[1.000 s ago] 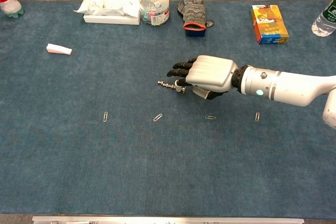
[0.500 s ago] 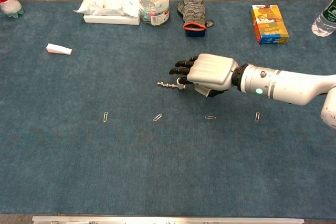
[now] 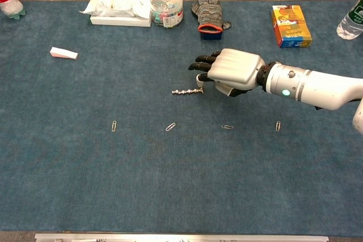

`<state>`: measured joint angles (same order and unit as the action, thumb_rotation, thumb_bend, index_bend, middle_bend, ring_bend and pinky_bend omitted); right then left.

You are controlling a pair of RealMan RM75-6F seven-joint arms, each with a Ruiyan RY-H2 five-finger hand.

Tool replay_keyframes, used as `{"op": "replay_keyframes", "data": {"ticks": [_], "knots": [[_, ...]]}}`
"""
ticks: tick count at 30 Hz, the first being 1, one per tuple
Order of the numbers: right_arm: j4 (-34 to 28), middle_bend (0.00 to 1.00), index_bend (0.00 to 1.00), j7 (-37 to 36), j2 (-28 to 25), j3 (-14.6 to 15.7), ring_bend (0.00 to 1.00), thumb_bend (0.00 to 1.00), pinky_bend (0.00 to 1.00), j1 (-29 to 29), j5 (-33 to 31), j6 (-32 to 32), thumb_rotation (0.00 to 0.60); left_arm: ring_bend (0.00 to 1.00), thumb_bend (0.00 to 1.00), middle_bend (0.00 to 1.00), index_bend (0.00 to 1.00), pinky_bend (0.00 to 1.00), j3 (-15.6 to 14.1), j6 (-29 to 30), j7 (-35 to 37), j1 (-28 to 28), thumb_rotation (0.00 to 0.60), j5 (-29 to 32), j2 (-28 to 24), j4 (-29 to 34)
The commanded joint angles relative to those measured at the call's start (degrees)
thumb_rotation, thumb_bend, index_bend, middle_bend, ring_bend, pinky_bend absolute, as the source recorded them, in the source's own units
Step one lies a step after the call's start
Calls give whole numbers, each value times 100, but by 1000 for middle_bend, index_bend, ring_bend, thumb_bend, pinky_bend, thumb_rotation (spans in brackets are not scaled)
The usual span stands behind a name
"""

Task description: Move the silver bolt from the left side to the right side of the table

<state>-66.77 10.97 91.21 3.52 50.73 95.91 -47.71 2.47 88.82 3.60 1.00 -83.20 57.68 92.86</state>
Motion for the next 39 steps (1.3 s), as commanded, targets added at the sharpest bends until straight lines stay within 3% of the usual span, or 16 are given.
{"op": "replay_keyframes", "data": {"ticks": [1, 20, 39], "knots": [[-93, 80, 311, -9, -34, 28, 0, 659, 228, -1, 20, -3, 600, 0, 279, 0, 567, 18, 0, -2, -11, 1, 600, 3, 2, 6], [38, 79, 311, 17, 80, 101, 0, 659, 225, -13, -51, 158, 600, 0, 279, 0, 570, 18, 10, -19, 62, 1, 600, 2, -24, 8], [-148, 80, 311, 230, -344, -1, 0, 659, 225, -316, -296, -144, 600, 0, 279, 0, 570, 18, 3, -59, -27, -15, 600, 9, -19, 45]]}}
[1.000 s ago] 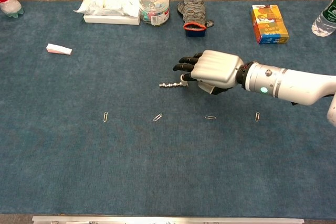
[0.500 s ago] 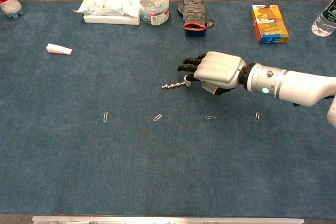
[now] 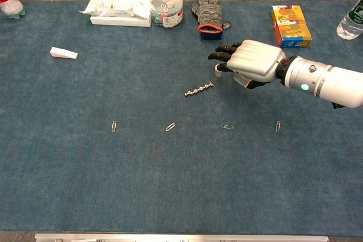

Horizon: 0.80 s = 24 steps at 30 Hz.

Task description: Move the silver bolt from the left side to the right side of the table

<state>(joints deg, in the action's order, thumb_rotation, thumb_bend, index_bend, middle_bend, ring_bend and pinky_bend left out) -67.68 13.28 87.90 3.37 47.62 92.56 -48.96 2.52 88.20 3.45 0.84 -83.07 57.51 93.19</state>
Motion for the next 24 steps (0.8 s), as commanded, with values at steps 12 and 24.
{"op": "replay_keyframes", "data": {"ticks": [12, 24], "knots": [[-44, 80, 311, -38, 169, 75, 0, 659, 225, 58, 138, 125, 600, 0, 279, 0, 570, 18, 4, 18, 44, 11, 600, 0, -13, 9], [99, 80, 311, -43, 254, 72, 0, 659, 225, 60, 92, 224, 600, 0, 279, 0, 570, 18, 4, 1, 103, 9, 600, -1, -33, 12]]}}
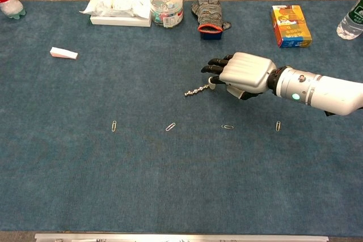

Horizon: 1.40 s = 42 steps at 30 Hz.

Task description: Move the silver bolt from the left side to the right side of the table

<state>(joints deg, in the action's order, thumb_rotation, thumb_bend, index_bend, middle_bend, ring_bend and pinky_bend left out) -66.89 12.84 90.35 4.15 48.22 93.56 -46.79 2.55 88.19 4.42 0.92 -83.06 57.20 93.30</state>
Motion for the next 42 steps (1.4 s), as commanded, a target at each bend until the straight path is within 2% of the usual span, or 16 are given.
{"op": "replay_keyframes", "data": {"ticks": [1, 8, 16, 23, 30, 42], "knots": [[34, 80, 311, 3, 13, -7, 0, 658, 225, -3, -14, 10, 600, 0, 279, 0, 570, 18, -1, 0, 9, 0, 600, -2, -2, 2], [140, 80, 311, 31, 13, -40, 0, 659, 224, -57, -79, -32, 600, 0, 279, 0, 570, 18, -7, -9, 7, -2, 600, -7, -8, 2], [215, 80, 311, 256, -191, -205, 0, 659, 223, -264, -279, -356, 600, 0, 279, 0, 570, 18, -11, -24, -13, -12, 600, -15, -6, 9], [-17, 80, 322, 203, -280, -198, 0, 659, 221, -345, -238, -505, 600, 0, 279, 0, 570, 18, -16, -15, -36, -9, 600, -24, 0, 12], [-147, 80, 339, 68, -216, -71, 0, 659, 221, -280, -45, -406, 600, 0, 279, 0, 570, 18, -19, 6, -1, 1, 600, -39, -10, 19], [-19, 80, 339, 181, -42, -93, 0, 658, 220, -213, -118, -158, 600, 0, 279, 0, 571, 18, -15, 0, 145, 6, 600, -36, -47, 4]]}}
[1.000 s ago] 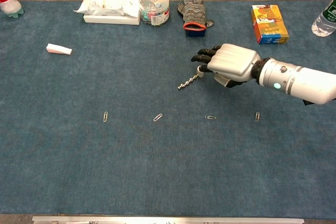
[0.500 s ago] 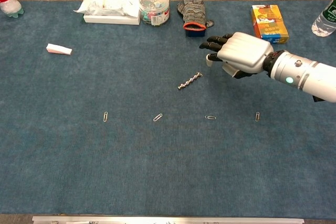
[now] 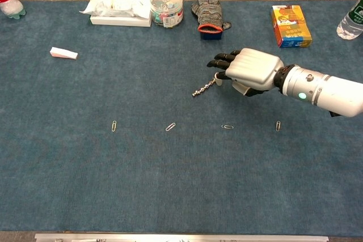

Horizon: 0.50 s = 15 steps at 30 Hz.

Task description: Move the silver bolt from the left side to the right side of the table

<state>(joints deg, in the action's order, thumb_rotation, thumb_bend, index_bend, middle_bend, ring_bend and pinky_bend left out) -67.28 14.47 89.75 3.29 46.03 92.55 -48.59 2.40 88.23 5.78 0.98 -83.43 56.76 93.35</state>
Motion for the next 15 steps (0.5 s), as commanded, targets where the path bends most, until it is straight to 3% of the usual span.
{"op": "replay_keyframes", "data": {"ticks": [1, 15], "knots": [[31, 80, 339, 25, 30, -11, 0, 659, 220, 8, -25, 36, 600, 0, 279, 0, 571, 18, -1, -8, 19, -1, 600, 1, -8, 0], [402, 80, 339, 116, 314, -92, 0, 659, 220, 102, -39, 113, 600, 0, 279, 0, 572, 18, -4, -7, 124, 1, 600, -18, -36, -8]]}}
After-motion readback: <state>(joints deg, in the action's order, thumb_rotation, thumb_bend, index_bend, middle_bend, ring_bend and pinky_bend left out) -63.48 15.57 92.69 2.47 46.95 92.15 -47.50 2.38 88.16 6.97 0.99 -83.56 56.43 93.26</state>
